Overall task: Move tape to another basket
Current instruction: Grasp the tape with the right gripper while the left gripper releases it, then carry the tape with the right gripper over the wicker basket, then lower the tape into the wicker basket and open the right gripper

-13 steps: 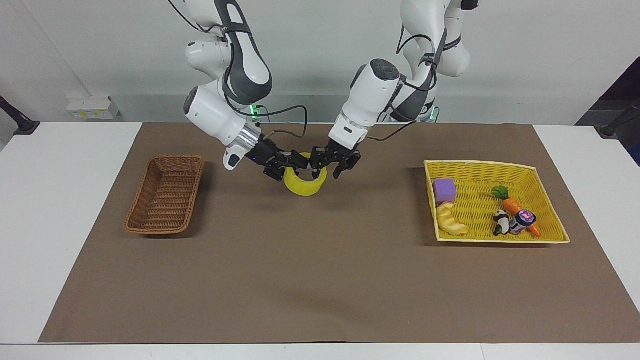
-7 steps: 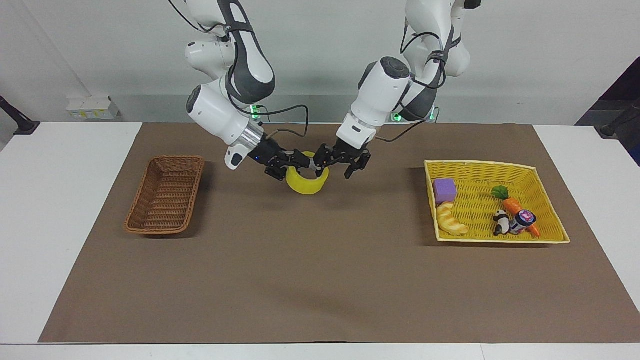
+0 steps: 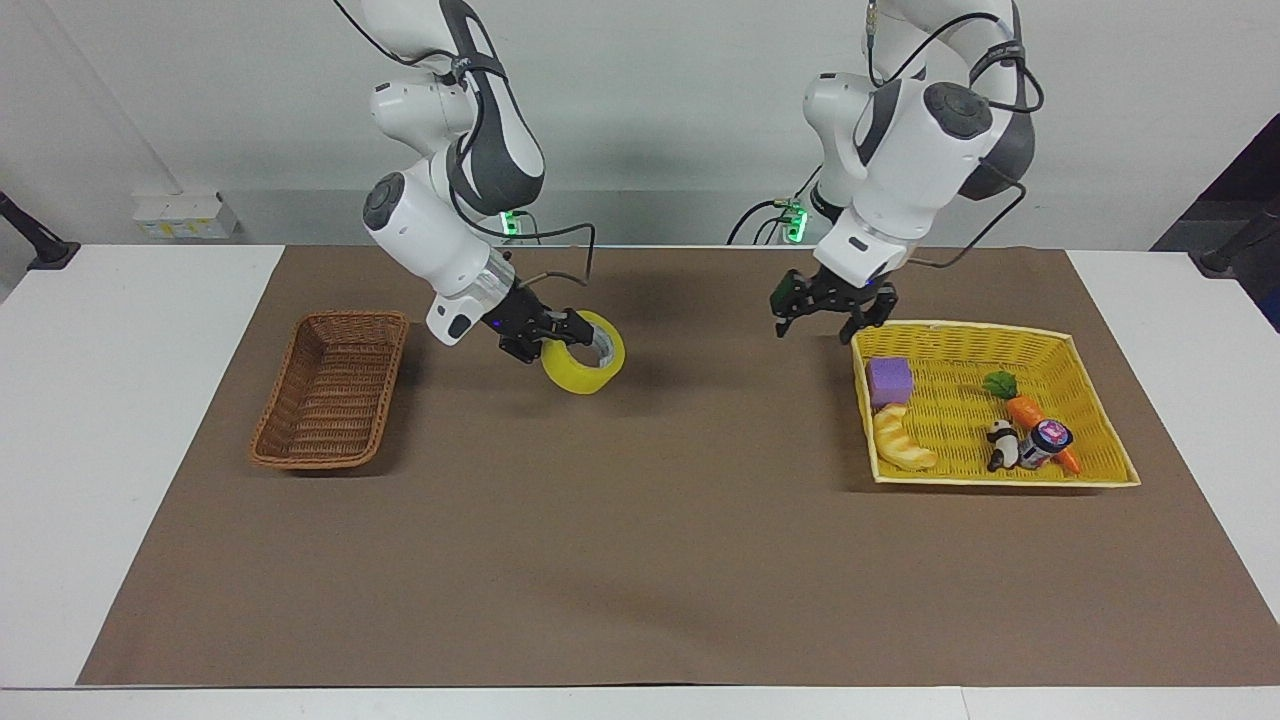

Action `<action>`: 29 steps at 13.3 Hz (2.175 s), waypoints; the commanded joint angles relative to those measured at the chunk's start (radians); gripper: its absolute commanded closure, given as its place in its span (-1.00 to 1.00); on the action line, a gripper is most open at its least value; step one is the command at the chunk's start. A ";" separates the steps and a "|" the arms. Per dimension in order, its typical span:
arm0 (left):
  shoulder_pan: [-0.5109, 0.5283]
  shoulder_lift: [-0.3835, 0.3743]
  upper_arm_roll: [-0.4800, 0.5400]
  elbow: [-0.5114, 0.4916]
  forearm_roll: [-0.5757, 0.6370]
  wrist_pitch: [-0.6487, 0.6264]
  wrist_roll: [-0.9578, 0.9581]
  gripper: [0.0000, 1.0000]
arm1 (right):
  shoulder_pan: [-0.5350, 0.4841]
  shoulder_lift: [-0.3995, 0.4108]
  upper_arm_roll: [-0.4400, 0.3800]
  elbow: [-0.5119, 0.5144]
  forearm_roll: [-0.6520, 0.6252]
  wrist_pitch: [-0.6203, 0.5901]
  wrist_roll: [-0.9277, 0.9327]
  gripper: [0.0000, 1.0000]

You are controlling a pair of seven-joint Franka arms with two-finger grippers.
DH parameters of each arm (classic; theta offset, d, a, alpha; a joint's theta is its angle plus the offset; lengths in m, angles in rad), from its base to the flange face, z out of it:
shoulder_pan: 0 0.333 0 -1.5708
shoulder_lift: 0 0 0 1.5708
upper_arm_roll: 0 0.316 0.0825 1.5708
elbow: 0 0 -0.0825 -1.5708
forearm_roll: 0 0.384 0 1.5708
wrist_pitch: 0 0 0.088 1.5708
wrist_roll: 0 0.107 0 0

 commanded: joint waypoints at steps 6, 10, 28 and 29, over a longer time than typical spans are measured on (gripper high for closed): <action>0.342 -0.077 -0.012 0.112 0.078 -0.132 0.452 -1.00 | -0.107 0.023 0.002 0.193 -0.404 -0.233 0.186 1.00; 0.374 -0.042 -0.012 0.312 0.135 -0.337 0.458 -1.00 | -0.218 0.023 0.002 0.243 -0.432 -0.301 0.098 1.00; 0.357 0.047 -0.025 0.449 0.120 -0.479 0.415 -1.00 | -0.542 0.040 0.000 0.026 -0.646 -0.197 -0.325 1.00; 0.357 0.047 -0.025 0.446 0.120 -0.476 0.417 -1.00 | -0.543 0.048 0.000 0.026 -0.654 -0.195 -0.328 0.45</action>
